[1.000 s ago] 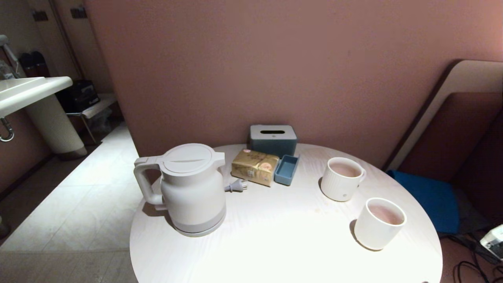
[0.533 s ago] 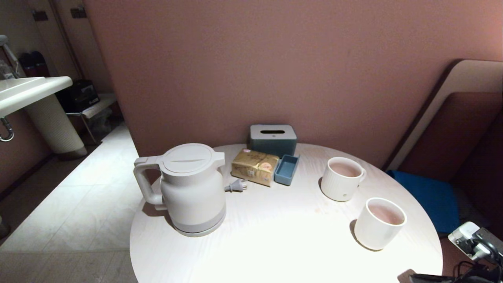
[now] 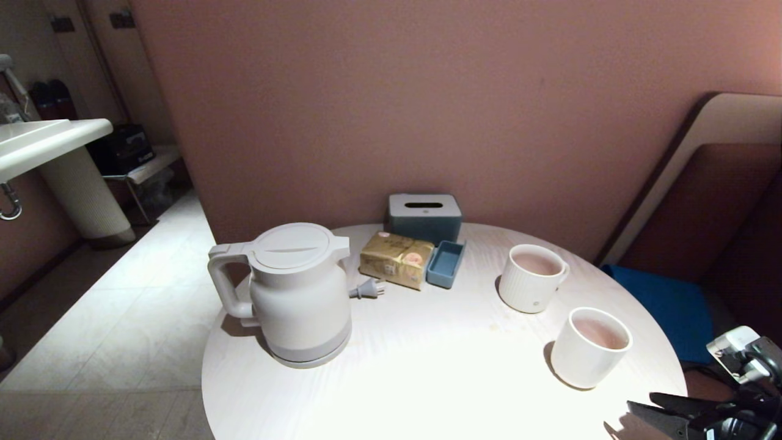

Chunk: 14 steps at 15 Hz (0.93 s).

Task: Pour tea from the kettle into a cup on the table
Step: Pick up the cup

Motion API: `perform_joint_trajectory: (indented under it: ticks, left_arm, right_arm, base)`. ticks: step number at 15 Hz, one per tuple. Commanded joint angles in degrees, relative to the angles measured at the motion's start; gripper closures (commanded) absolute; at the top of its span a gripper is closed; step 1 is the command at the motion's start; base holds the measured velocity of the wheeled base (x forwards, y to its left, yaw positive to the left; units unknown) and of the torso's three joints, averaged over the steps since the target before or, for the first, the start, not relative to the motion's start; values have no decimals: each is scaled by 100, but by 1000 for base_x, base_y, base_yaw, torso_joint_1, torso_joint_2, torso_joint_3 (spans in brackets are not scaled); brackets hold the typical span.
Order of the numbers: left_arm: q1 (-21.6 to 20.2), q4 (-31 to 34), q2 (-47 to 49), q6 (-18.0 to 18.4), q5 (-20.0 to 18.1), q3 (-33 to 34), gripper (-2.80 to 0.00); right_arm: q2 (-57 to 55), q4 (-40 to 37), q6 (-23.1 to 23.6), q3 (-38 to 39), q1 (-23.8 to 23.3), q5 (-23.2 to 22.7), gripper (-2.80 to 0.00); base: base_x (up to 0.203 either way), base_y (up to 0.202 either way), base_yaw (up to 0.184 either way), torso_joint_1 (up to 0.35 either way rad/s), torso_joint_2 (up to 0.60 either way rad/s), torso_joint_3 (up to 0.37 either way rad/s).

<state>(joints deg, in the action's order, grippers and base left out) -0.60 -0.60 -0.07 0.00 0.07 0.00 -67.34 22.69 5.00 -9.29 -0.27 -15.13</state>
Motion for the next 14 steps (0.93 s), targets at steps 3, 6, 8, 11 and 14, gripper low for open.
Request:
perform_joint_trajectory:
  ticks: [3, 6, 8, 11, 14]
  left_arm:
    - [-2, -2, 7, 0, 1, 0, 0]
    - [-2, -2, 7, 0, 1, 0, 0]
    - [-2, -2, 7, 0, 1, 0, 0]
    - [-2, -2, 7, 0, 1, 0, 0]
    - [-2, -2, 7, 0, 1, 0, 0]
  right_arm:
    - [-703, 242, -2, 34, 0, -35, -280]
    - [-1641, 1469, 2, 220, 23, -54, -280]
    - [-2182, 2420, -5, 311, 46, -54, -280]
    - [-2267, 2688, -41, 289, 72, -249, -280]
    - [-2385, 2688, -287, 109, 123, -376, -280]
  base:
    - [0, 0, 0, 0, 0, 0]
    - [0, 0, 0, 0, 0, 0]
    - [0, 0, 0, 0, 0, 0]
    - [0, 0, 0, 0, 0, 0]
    - [0, 0, 0, 0, 0, 0]
